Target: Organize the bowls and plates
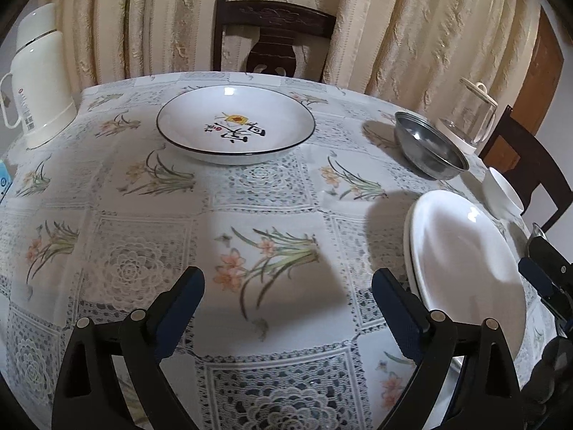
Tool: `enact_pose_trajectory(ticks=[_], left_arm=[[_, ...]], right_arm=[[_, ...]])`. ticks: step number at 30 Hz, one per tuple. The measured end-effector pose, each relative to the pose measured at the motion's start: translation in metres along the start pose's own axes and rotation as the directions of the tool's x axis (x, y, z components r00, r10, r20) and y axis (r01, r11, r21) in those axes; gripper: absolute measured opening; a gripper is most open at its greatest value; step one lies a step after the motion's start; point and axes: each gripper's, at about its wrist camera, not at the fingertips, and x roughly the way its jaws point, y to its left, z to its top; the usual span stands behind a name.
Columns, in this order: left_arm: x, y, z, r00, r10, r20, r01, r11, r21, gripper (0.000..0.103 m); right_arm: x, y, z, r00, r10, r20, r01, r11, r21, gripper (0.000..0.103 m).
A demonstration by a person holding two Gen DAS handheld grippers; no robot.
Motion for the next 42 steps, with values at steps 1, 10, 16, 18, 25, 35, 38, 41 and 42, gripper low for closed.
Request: enact_pose_trajectory(ticks=[1, 10, 16, 18, 25, 35, 38, 41, 42], left_arm=[[0.0, 0.002, 0.001, 1.0, 0.001, 0.0, -0.001, 1.0, -0.002, 0.095], [0.006, 0.024, 0.007, 1.0, 0.009, -0.01, -0.009, 0.999, -0.034, 0.095], [0.014, 0.045, 0.016, 0.999, -0.012, -0.03, 0.009, 0.995, -0.1, 0.095], [0.015, 0.054, 0.022, 0.999, -0.028, -0.036, 0.023, 0.991, -0.133, 0.095], [0.014, 0.082, 0.054, 0.999, -0.048, -0.008, 0.045, 0.977, -0.209, 0.095], [0.034, 0.119, 0.094, 0.999, -0.043, 0.012, 0.045, 0.952, -0.304, 0.095], [0.044, 0.129, 0.103, 0.999, -0.041, 0.007, 0.041, 0.938, -0.344, 0.095], [0.055, 0.137, 0.113, 0.999, -0.048, 0.001, 0.045, 0.928, -0.371, 0.095], [0.059, 0.139, 0.117, 0.999, -0.053, 0.0, 0.049, 0.924, -0.38, 0.095]], right_arm=[[0.001, 0.002, 0.0, 1.0, 0.003, -0.004, -0.003, 1.0, -0.002, 0.082], [0.018, 0.023, 0.0, 0.998, 0.02, -0.055, -0.021, 1.0, -0.019, 0.082], [0.03, 0.033, 0.004, 0.993, 0.037, -0.108, -0.039, 0.999, -0.015, 0.082], [0.032, 0.04, 0.009, 0.993, 0.049, -0.111, -0.052, 0.998, -0.03, 0.082], [0.046, 0.058, 0.027, 0.985, 0.096, -0.144, -0.102, 0.994, -0.034, 0.082], [0.084, 0.086, 0.044, 0.965, 0.109, -0.236, -0.127, 0.99, -0.059, 0.081], [0.095, 0.09, 0.051, 0.957, 0.122, -0.264, -0.139, 0.989, -0.044, 0.08], [0.105, 0.091, 0.056, 0.95, 0.125, -0.285, -0.14, 0.99, -0.032, 0.079], [0.109, 0.092, 0.057, 0.948, 0.124, -0.292, -0.139, 0.99, -0.029, 0.078]])
